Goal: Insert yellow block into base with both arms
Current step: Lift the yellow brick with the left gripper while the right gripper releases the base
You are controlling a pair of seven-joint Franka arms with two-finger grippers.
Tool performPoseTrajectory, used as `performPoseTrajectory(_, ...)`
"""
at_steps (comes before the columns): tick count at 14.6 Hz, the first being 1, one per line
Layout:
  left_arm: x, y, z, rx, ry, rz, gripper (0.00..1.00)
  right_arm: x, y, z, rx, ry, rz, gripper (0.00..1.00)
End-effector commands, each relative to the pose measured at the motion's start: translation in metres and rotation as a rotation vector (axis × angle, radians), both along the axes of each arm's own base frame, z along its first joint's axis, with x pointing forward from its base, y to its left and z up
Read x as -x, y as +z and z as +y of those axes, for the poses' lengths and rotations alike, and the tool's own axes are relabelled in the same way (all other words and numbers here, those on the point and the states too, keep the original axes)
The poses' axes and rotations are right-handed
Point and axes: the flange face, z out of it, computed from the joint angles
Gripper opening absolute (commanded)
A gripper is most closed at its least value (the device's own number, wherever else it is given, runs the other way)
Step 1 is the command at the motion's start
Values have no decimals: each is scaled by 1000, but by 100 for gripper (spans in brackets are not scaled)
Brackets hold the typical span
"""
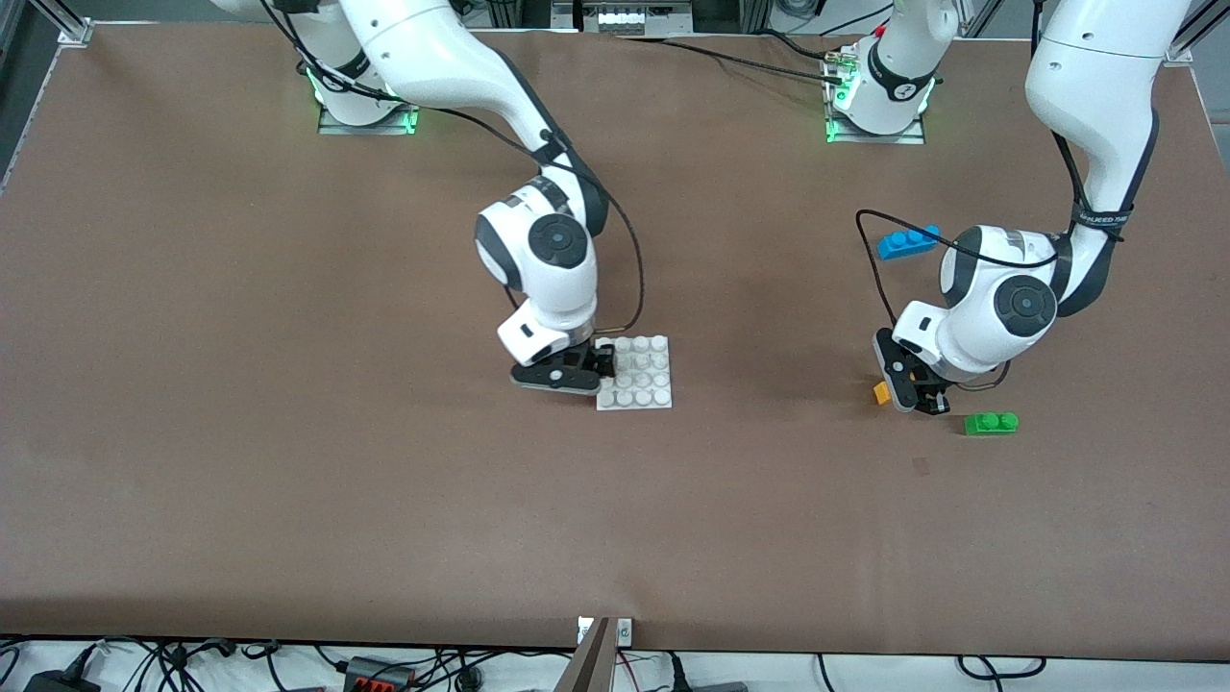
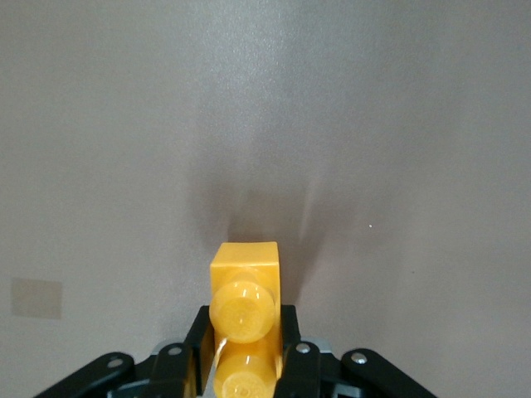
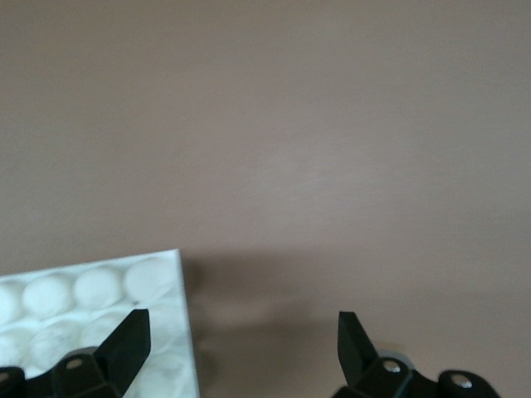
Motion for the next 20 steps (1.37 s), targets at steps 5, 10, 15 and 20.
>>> performPoseTrajectory(5,-15,53,-46,6,-72,43,8,-45,118,-133,-66,80,209,100)
performPoseTrajectory(10,-8,89,-143,58,35,92,5,-55,191,-272,-66,109,331,100)
performPoseTrajectory(15,10,115,-265,76,-41,140,1,-31,279,-413,-104,173,345,100)
performPoseTrajectory(20,21,108,-331,35,38,197,1,-12,291,-493,-91,245,389,100)
